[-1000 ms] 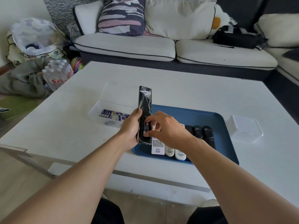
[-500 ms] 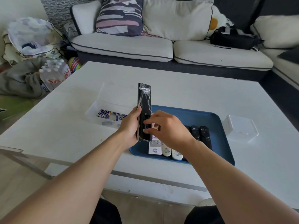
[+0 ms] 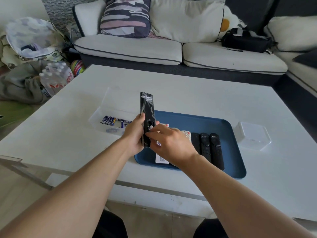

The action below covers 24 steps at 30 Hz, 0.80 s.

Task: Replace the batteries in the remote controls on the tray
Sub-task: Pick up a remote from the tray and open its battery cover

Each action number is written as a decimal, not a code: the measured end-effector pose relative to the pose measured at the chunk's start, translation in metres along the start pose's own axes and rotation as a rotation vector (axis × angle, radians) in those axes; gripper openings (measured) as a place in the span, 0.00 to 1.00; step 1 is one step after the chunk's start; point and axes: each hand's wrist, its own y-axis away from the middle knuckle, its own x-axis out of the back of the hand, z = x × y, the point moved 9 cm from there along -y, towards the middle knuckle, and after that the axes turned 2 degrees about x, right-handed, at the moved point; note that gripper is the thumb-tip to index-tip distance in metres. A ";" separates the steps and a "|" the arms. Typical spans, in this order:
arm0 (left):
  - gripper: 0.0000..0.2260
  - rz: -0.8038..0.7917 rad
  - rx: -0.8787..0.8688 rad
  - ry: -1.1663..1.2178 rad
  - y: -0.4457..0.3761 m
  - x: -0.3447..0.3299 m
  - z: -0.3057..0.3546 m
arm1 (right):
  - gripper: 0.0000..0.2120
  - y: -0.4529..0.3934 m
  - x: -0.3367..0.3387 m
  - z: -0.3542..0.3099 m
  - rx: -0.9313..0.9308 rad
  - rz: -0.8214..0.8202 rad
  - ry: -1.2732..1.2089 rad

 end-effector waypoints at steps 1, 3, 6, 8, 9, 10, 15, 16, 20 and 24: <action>0.26 -0.007 -0.002 0.013 0.000 0.000 0.001 | 0.09 0.001 0.000 0.000 -0.017 0.009 0.001; 0.24 -0.005 -0.008 0.051 -0.001 0.001 0.002 | 0.10 0.001 0.000 0.002 -0.075 0.008 -0.037; 0.22 0.011 -0.050 0.043 -0.003 0.003 0.004 | 0.10 0.002 0.003 0.008 -0.203 -0.010 -0.124; 0.21 0.018 -0.095 0.019 -0.003 0.004 0.006 | 0.09 0.004 0.001 0.018 -0.335 -0.043 -0.191; 0.20 0.017 -0.118 0.017 -0.002 0.003 0.008 | 0.09 0.006 0.000 0.023 -0.403 -0.050 -0.217; 0.19 0.011 -0.143 0.007 -0.001 0.000 0.010 | 0.10 0.007 0.000 0.027 -0.468 -0.052 -0.240; 0.12 -0.012 -0.281 -0.081 0.004 -0.011 0.016 | 0.16 0.018 -0.007 0.045 -0.780 -0.170 -0.409; 0.12 -0.015 -0.288 -0.098 0.004 -0.013 0.016 | 0.15 0.019 -0.006 0.048 -0.811 -0.185 -0.415; 0.13 -0.026 -0.279 -0.105 0.005 -0.015 0.016 | 0.04 0.028 -0.013 0.061 -1.065 -0.074 -0.767; 0.15 -0.035 -0.288 -0.069 0.004 -0.016 0.017 | 0.07 0.038 -0.021 0.064 -1.214 -0.020 -1.031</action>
